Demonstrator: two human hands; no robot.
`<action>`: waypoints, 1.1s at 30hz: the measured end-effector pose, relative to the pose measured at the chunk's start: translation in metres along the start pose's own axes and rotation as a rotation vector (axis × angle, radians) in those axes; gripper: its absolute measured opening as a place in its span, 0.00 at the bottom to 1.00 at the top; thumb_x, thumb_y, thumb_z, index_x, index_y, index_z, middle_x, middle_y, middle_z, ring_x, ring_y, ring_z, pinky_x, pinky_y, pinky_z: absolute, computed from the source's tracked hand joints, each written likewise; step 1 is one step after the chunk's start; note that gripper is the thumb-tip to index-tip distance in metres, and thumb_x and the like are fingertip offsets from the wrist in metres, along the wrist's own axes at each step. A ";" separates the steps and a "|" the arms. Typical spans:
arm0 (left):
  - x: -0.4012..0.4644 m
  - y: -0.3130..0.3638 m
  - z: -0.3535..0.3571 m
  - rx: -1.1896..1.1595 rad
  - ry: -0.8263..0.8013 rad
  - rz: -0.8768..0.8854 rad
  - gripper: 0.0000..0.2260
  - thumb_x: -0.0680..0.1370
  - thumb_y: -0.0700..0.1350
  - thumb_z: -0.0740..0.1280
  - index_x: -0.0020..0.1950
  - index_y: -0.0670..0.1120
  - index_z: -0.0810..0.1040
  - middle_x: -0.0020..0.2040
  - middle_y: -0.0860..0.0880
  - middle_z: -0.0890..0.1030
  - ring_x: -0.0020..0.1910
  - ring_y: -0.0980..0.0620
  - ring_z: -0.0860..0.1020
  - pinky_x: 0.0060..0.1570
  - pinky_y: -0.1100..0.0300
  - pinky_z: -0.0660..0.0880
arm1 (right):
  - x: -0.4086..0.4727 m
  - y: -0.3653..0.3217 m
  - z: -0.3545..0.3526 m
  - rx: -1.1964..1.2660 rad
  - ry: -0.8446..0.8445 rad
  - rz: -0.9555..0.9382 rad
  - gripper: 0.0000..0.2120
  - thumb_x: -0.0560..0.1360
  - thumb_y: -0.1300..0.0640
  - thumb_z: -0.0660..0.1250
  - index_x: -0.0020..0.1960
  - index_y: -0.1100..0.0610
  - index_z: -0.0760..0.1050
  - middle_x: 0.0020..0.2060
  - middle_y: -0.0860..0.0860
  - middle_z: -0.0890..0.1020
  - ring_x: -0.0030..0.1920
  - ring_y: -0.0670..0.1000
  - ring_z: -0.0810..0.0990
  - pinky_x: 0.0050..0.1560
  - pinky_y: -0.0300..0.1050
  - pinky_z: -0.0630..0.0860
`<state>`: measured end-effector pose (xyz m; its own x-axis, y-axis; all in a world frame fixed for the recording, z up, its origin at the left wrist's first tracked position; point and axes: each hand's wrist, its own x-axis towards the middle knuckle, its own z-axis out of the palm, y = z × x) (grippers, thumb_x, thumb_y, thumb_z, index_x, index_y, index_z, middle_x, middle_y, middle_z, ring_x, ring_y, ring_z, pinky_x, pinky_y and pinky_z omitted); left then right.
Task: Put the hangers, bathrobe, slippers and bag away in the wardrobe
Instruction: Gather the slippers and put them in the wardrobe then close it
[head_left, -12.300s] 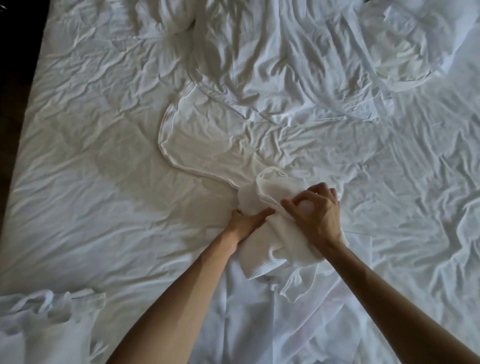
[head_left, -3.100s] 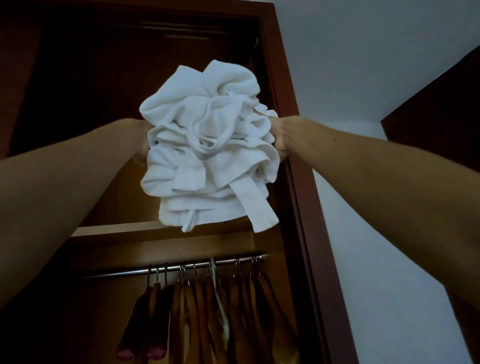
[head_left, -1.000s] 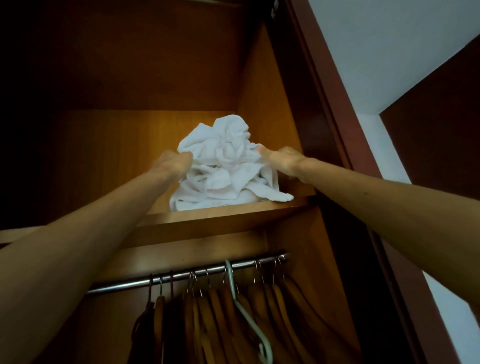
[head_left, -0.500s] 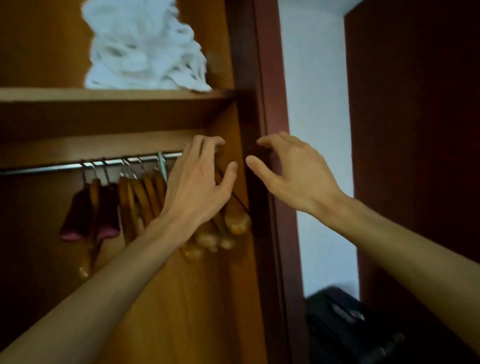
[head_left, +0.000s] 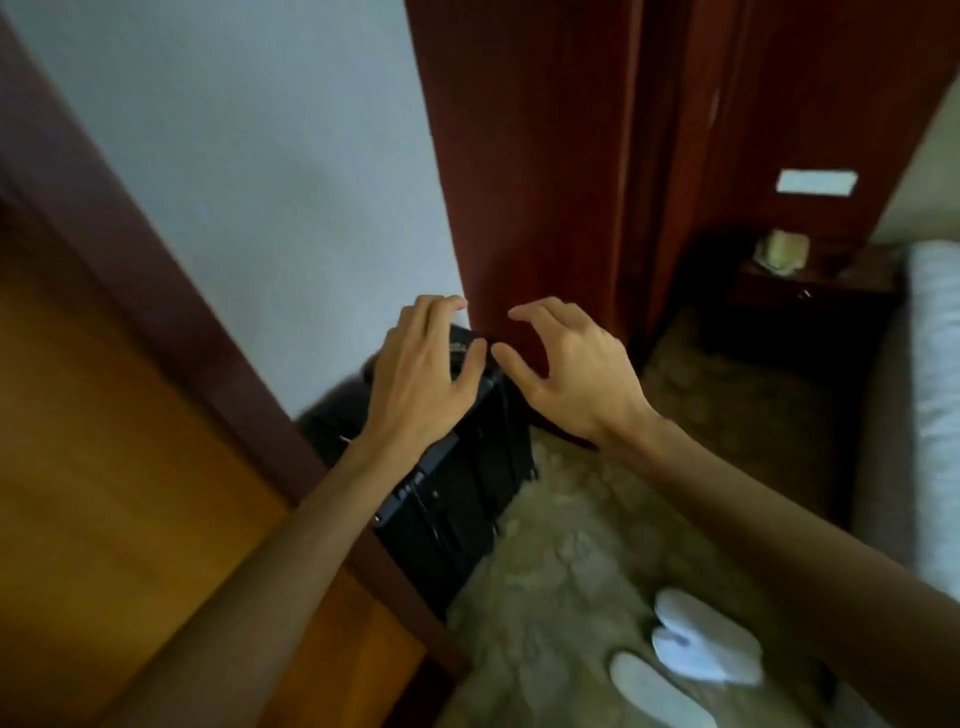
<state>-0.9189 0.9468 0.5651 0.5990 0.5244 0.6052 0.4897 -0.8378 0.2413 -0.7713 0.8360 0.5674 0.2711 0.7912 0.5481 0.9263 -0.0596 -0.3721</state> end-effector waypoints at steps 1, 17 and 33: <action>-0.003 0.004 0.028 -0.031 -0.064 0.002 0.19 0.80 0.52 0.65 0.68 0.44 0.72 0.63 0.47 0.76 0.61 0.48 0.75 0.59 0.52 0.75 | -0.012 0.017 0.008 -0.020 -0.036 0.044 0.27 0.80 0.37 0.57 0.68 0.55 0.74 0.61 0.48 0.79 0.60 0.50 0.78 0.52 0.48 0.78; -0.134 0.046 0.439 -0.237 -1.004 0.233 0.19 0.82 0.53 0.61 0.71 0.47 0.71 0.65 0.49 0.76 0.61 0.47 0.77 0.54 0.52 0.76 | -0.258 0.287 0.168 -0.153 -0.410 1.008 0.27 0.78 0.35 0.52 0.59 0.52 0.80 0.56 0.49 0.81 0.56 0.55 0.80 0.48 0.52 0.78; -0.448 -0.006 0.911 -0.327 -1.419 0.589 0.28 0.76 0.55 0.72 0.73 0.47 0.70 0.72 0.49 0.70 0.66 0.49 0.73 0.57 0.57 0.70 | -0.649 0.537 0.524 -0.040 -0.483 1.108 0.23 0.77 0.42 0.68 0.66 0.55 0.77 0.62 0.52 0.82 0.60 0.54 0.81 0.52 0.45 0.75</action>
<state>-0.6127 0.8553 -0.3988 0.8244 -0.3241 -0.4640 -0.0590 -0.8646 0.4990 -0.5865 0.6094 -0.3803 0.8053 0.4439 -0.3930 0.2625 -0.8613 -0.4350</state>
